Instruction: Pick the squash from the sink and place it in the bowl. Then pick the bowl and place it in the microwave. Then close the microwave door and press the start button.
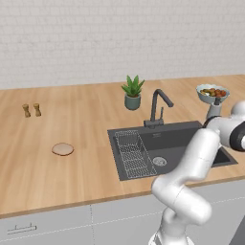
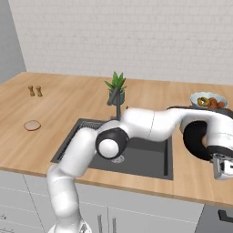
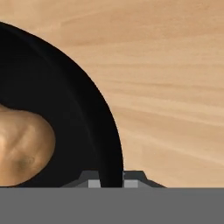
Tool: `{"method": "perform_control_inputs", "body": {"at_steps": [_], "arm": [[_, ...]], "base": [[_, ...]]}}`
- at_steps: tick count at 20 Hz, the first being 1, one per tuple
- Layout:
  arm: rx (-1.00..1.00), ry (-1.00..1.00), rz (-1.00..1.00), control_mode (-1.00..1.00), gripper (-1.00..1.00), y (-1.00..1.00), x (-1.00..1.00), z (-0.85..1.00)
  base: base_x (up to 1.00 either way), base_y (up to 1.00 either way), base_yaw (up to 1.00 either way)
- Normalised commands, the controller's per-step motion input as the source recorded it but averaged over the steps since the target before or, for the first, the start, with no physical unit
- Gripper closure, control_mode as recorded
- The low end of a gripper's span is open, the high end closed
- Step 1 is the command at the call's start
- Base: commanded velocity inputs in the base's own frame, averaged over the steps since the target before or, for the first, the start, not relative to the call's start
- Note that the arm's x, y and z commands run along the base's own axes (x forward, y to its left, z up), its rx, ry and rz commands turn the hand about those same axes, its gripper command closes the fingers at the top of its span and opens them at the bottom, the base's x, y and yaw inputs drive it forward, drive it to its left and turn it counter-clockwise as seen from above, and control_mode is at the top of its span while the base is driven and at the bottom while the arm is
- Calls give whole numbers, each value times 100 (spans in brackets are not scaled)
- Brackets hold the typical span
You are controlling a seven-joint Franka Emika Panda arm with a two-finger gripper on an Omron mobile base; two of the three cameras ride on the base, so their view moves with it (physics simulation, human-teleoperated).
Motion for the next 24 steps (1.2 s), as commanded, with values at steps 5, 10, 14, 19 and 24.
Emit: {"method": "perform_control_inputs", "body": {"at_steps": [5, 10, 14, 19, 24], "arm": [[-8, -21, -4, -100, 100, 64, -60, 49], [-17, -10, -1, -100, 100, 81, -76, 6], [-25, 5, 0, -100, 100, 78, -38, 6], [-21, 17, -2, -100, 100, 37, -2, 2], [-7, 3, -3, -100, 100, 8, -1, -16]], "base": [[0, 0, 0], [0, 0, 0], [0, 0, 0], [0, 0, 0], [0, 0, 0]]}}
